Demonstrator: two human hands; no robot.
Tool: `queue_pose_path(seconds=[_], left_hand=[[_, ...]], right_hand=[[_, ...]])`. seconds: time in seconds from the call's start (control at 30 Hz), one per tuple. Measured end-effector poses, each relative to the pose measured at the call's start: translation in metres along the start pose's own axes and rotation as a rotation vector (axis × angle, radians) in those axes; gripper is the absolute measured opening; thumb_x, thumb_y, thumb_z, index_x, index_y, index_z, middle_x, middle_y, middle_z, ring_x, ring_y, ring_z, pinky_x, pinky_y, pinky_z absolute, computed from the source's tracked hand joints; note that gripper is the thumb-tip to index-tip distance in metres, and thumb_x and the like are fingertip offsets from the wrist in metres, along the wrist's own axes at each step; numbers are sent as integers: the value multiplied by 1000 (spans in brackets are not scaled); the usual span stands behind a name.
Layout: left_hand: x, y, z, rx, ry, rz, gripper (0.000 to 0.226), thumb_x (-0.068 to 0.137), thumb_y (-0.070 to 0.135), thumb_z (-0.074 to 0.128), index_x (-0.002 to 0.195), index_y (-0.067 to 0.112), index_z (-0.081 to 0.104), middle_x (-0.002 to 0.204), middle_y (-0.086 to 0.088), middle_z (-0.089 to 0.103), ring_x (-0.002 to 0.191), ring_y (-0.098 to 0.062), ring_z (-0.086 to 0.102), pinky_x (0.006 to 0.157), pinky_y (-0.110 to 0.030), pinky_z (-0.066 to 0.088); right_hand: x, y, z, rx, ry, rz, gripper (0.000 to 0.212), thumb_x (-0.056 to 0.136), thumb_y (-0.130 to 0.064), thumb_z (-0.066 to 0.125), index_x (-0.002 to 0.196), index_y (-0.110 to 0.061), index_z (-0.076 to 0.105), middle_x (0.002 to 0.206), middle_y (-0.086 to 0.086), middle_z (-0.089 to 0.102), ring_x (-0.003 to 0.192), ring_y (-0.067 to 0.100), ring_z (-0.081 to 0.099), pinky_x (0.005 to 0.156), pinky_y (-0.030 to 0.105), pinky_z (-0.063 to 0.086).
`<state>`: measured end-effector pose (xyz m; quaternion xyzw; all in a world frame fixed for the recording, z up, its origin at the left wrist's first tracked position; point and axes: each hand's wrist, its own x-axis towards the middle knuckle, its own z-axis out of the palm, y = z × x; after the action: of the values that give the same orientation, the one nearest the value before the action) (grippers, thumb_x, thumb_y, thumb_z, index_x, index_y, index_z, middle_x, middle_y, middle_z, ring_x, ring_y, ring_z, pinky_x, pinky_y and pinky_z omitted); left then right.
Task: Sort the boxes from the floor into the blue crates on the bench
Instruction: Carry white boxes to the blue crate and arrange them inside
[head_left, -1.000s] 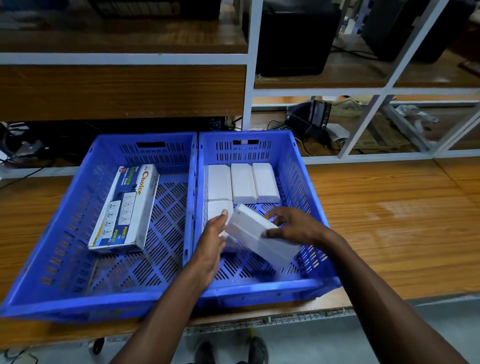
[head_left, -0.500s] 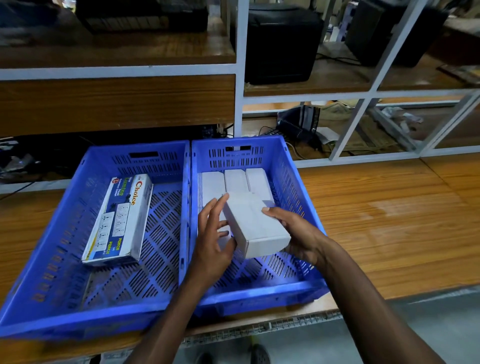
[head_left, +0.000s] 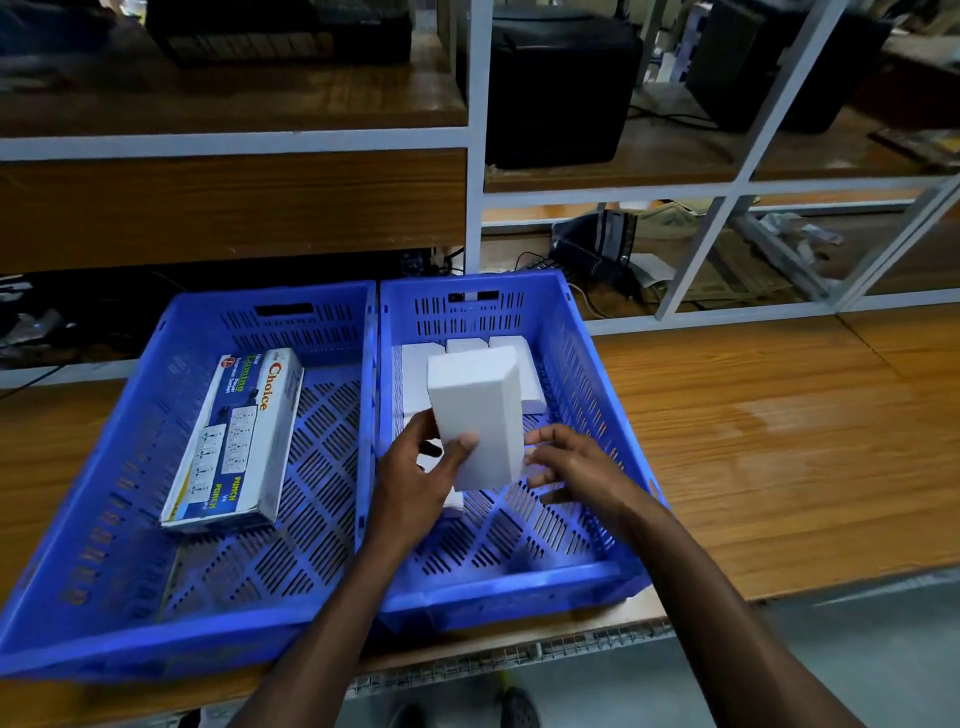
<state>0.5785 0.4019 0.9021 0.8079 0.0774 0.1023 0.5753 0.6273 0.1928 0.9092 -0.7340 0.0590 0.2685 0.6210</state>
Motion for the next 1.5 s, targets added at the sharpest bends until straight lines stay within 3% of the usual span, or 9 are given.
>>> queue_pose_path(seconds=[0.1, 0.27, 0.53, 0.7, 0.83, 1.0, 1.17, 1.33, 1.5], left_hand=[[3, 7, -1, -37, 10, -107, 56, 80, 77, 62, 108, 29, 68, 95, 11, 71, 81, -2, 65, 68, -19, 48], [7, 8, 0, -94, -44, -250, 35, 93, 61, 60, 71, 35, 67, 66, 14, 66, 65, -9, 62, 63, -30, 44], [9, 6, 9, -84, -201, -402, 50, 90, 71, 58, 95, 24, 76, 89, 5, 78, 87, -20, 74, 76, -40, 57], [13, -6, 15, -171, -169, -576, 38, 97, 56, 59, 86, 20, 61, 98, -4, 66, 88, -23, 63, 84, -40, 55], [12, -14, 19, -246, -222, -742, 38, 101, 48, 55, 125, 18, 54, 126, -11, 56, 117, -27, 58, 106, -42, 49], [8, -17, 23, -168, -296, -763, 50, 101, 53, 48, 114, 9, 70, 108, -2, 62, 102, -18, 56, 90, -35, 45], [1, -21, 30, 0, -426, -754, 50, 95, 56, 52, 100, 13, 77, 98, 1, 69, 93, -19, 60, 88, -38, 47], [1, -8, 39, 324, -490, -686, 31, 89, 34, 52, 97, 9, 69, 95, -10, 71, 78, -24, 58, 67, -34, 37], [4, -2, 50, 494, -680, -629, 21, 90, 28, 42, 79, 13, 50, 88, -10, 57, 66, -21, 45, 59, -33, 30]], right_hand=[[-4, 4, 6, -11, 21, -106, 17, 97, -10, 63, 111, -20, 63, 100, 4, 65, 82, 12, 61, 67, 25, 47], [-12, 11, 14, -105, 78, -227, 38, 83, -44, 80, 115, -29, 67, 122, -3, 67, 105, 19, 65, 87, 26, 52], [-5, 8, 22, -152, 156, -174, 54, 81, -41, 85, 124, -24, 56, 110, 6, 65, 89, 20, 71, 61, 29, 57], [26, 15, 9, -184, 219, 0, 54, 79, -40, 87, 116, -13, 58, 104, 10, 68, 89, 23, 70, 72, 41, 60], [51, 21, -3, -291, 211, 113, 59, 75, -49, 87, 110, -14, 56, 105, 11, 70, 87, 24, 67, 78, 42, 58], [72, 18, -3, -489, 122, 222, 43, 80, -43, 85, 85, -8, 59, 74, 11, 64, 62, 23, 61, 64, 38, 57], [85, 22, 12, -682, 91, 302, 45, 85, -41, 82, 93, -2, 61, 74, 8, 58, 52, 17, 55, 37, 17, 38], [98, 25, 27, -751, 75, 289, 54, 86, -48, 79, 101, 0, 59, 88, 15, 63, 55, 19, 57, 48, 25, 44], [105, 24, 29, -736, -8, 273, 24, 96, -29, 68, 90, -9, 56, 80, 4, 55, 63, 14, 49, 69, 30, 49]])
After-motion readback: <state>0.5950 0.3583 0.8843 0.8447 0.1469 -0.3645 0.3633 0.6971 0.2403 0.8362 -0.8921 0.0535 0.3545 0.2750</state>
